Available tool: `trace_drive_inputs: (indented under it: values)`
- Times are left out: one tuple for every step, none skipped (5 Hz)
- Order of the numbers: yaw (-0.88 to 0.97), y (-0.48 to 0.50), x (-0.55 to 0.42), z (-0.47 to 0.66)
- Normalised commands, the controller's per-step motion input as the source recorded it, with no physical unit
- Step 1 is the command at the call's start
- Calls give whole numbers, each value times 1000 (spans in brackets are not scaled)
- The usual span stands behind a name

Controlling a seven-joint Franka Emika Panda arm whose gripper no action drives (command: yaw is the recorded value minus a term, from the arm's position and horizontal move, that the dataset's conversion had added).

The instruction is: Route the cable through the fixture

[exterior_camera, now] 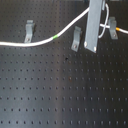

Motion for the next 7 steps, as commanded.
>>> trace_drive_inputs:
  values:
    - [-166,-405,-235,342]
    - [-103,-426,-171,178]
    - [0,-421,-293,40]
    - [174,-328,-504,18]
    - [220,-171,-605,22]
    - [220,-63,-652,123]
    - [160,29,-686,137]
